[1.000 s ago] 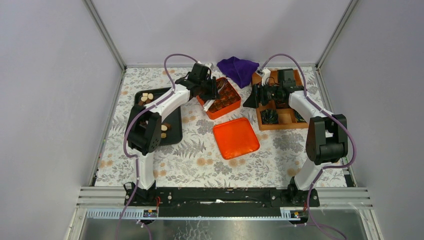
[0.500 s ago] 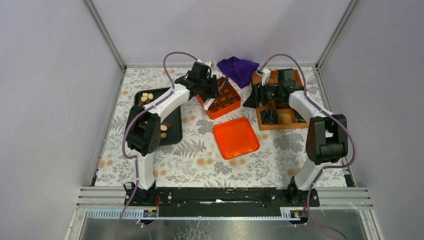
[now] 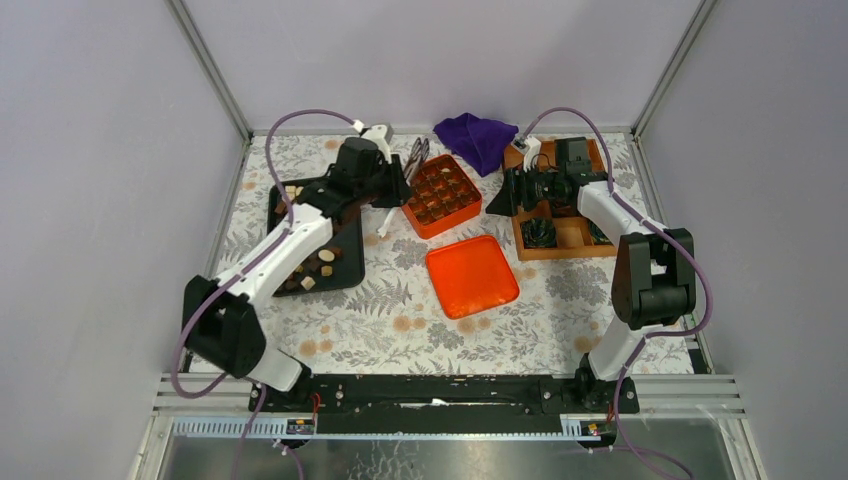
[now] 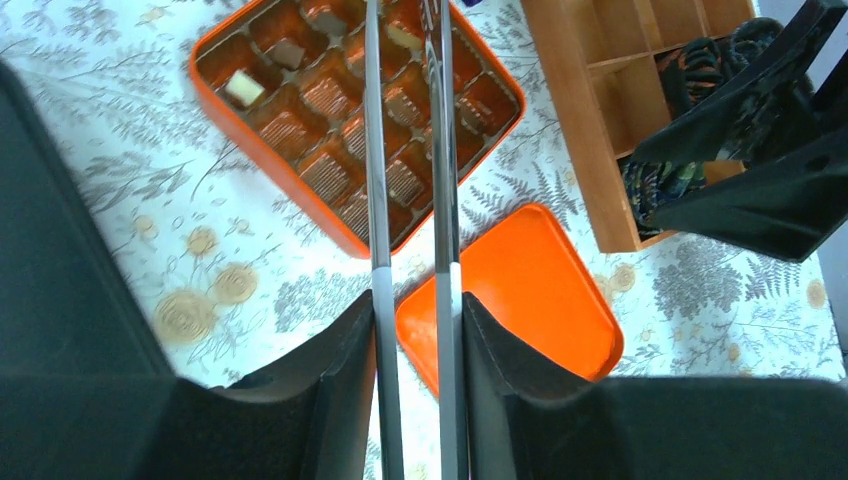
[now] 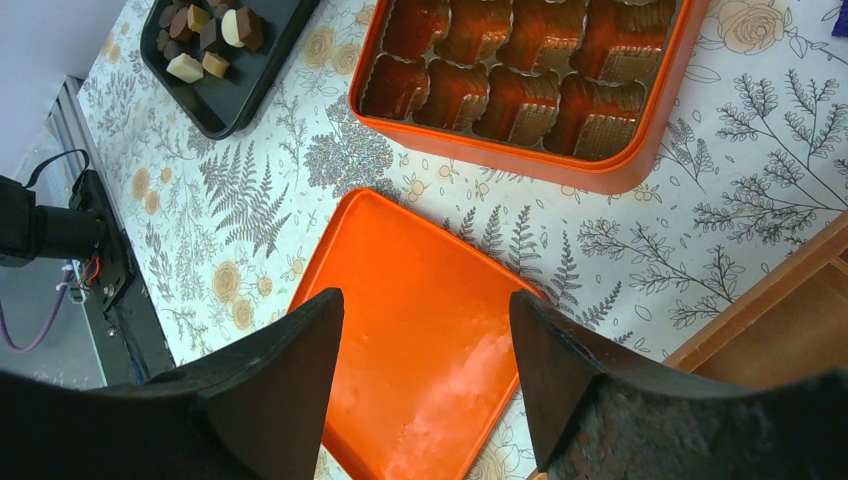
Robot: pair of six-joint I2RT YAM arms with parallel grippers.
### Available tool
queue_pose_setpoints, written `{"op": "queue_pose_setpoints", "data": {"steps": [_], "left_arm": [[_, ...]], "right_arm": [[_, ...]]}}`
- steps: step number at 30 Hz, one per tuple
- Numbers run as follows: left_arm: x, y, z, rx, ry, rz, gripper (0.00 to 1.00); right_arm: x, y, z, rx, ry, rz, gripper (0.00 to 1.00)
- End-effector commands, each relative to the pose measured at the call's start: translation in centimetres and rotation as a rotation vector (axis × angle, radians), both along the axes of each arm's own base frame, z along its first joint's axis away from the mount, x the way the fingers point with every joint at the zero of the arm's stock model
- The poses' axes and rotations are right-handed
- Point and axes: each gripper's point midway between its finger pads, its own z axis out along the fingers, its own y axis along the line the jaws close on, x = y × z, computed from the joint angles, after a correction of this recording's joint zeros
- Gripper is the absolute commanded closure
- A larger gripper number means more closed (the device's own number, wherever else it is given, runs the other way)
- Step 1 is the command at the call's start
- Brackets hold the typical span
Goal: Pack the chocolate
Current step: Place the fake chocolate in the packing box, then pick up the fake chocolate from the plate.
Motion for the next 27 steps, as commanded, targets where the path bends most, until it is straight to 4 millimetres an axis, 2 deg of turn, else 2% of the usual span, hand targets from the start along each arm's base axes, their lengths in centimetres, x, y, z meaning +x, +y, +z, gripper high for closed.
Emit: {"op": "queue_pose_setpoints", "data": {"steps": [1, 7, 16, 20, 27], "left_arm": [[-0.8, 2.1, 1.8, 0.038, -0.114, 0.053, 0.61], [-4.3, 5.6, 1.4, 0.099, -0.103, 0.121, 0.61], [-9.7, 10.6, -1.5, 0.174, 0.015, 0.263, 0.61], [-11.6, 11.4, -2.9, 0.16, 0.095, 0.305, 0.61], [-14.9, 11.4, -6.4, 0.051, 0.341, 0.415, 0.61]], "right_arm": [[0.0, 0.3, 2.0, 0.038, -0.052, 0.019, 0.31], [-0.1, 0.5, 2.0, 0.052, -0.047, 0.023, 0.31], [-0.1, 0.7, 1.9, 0.069, -0.036, 0.023, 0.31], [-0.2, 0.7, 1.9, 0.076, -0.031, 0.025, 0.31], [-0.4, 0.8, 1.9, 0.084, -0.031, 0.029, 0.31]]}}
